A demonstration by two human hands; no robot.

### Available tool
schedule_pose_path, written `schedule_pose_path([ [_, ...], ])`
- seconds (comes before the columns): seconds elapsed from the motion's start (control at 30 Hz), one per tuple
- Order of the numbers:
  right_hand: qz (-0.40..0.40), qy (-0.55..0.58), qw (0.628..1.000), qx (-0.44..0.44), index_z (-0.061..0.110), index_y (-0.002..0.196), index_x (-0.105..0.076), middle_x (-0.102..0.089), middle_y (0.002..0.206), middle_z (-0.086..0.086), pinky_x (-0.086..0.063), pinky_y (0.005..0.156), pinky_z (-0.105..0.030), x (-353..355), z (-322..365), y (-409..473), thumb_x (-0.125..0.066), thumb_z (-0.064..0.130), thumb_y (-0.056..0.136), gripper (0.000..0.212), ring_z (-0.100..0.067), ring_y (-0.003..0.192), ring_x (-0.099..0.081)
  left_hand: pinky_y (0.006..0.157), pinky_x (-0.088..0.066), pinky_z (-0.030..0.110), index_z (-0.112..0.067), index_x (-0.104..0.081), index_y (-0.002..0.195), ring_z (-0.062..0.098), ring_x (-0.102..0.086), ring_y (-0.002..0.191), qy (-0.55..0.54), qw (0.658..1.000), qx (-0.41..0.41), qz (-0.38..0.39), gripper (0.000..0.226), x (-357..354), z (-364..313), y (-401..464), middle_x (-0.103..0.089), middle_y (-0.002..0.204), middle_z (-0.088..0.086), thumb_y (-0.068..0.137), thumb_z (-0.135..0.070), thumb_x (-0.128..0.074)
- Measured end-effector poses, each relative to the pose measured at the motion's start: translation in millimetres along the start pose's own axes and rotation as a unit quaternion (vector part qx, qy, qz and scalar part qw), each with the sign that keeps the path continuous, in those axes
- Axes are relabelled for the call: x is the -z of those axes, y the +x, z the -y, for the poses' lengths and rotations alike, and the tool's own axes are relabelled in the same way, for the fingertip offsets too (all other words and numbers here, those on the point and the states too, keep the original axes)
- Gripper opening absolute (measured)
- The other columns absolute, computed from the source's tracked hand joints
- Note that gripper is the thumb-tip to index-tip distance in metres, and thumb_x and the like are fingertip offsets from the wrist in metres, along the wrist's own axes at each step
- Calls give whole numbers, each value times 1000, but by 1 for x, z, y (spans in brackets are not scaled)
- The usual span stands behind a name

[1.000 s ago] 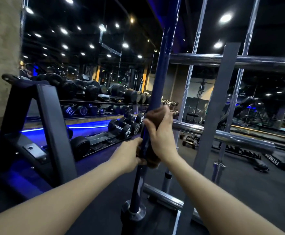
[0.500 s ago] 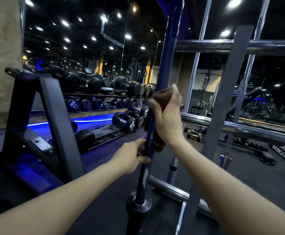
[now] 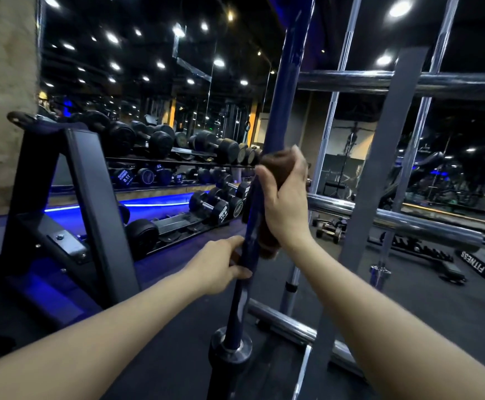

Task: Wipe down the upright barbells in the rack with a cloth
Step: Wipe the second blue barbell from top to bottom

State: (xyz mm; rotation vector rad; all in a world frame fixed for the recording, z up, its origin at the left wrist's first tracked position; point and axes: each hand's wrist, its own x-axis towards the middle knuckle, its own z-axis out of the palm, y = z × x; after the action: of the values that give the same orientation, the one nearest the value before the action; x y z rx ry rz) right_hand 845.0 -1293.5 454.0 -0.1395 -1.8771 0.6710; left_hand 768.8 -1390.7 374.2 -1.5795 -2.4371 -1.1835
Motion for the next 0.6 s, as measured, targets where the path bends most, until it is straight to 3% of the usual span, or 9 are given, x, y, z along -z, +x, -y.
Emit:
schedule_pose_path([
  [0.1, 41, -11, 999, -26, 15, 148, -17, -33, 147, -8, -39, 95, -38, -2, -17, -19, -52, 42, 92, 71, -25, 126, -44, 76, -48, 25, -31, -50, 95, 13, -64, 84, 20, 1000, -4, 0, 32, 2, -1, 1, -68, 93, -4, 79, -17, -74],
  [0.2, 37, -2, 999, -4, 14, 143, -23, -45, 137, -10, -42, 91, -36, 0, -18, -18, -54, 43, 91, 67, -23, 116, -50, 62, -41, 15, -28, -49, 94, 10, -59, 76, 31, 999, -8, -6, 28, 2, -2, 0, -59, 81, -13, 82, -14, -71],
  [0.3, 19, 28, 999, 12, 12, 124, -32, -54, 119, -11, -47, 87, -42, 0, -17, -17, -61, 41, 89, 54, -22, 101, -56, 58, -39, 11, -30, -50, 93, 6, -57, 70, 36, 999, -9, -29, 29, 0, -4, -2, -61, 82, -13, 82, -13, -72],
  [0.43, -9, 54, 999, 4, 20, 107, -29, -55, 113, -12, -49, 81, -44, -4, -21, -19, -61, 47, 87, 47, -26, 95, -59, 51, -36, 6, -27, -53, 97, -9, -48, 53, 24, 999, 1, -29, 26, -2, -6, -4, -62, 81, -9, 83, -14, -70],
  [0.6, -59, 54, 996, 31, 16, 117, -48, -57, 114, -6, -43, 84, -33, -11, -26, -24, -57, 48, 90, 43, -20, 101, -55, 52, -38, 5, -28, -53, 101, -11, -47, 56, 17, 999, 9, -47, 28, -6, -7, -9, -59, 81, -11, 84, -11, -68],
])
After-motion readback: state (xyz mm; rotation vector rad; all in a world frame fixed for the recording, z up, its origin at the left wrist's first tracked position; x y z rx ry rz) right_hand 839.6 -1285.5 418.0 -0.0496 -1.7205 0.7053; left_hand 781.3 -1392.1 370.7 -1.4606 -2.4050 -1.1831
